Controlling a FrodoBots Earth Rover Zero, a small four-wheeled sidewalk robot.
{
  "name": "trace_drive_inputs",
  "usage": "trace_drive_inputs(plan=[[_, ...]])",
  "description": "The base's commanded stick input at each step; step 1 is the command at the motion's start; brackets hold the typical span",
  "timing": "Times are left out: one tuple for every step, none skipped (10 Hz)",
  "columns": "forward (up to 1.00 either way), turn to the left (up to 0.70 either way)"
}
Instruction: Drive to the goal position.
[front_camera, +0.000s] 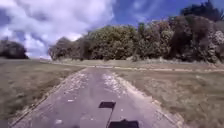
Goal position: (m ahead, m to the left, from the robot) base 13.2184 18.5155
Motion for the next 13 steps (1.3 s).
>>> trace_drive_inputs(plan=[[1.0, 0.01], [1.0, 0.0], [1.0, 0.01], [1.0, 0.02], [1.0, 0.02], [1.0, 0.02], [1.0, 0.02], [1.0, 0.02], [1.0, 0.02], [1.0, 0.02], [1.0, 0.02], [1.0, 0.02], [1.0, 0.02]])
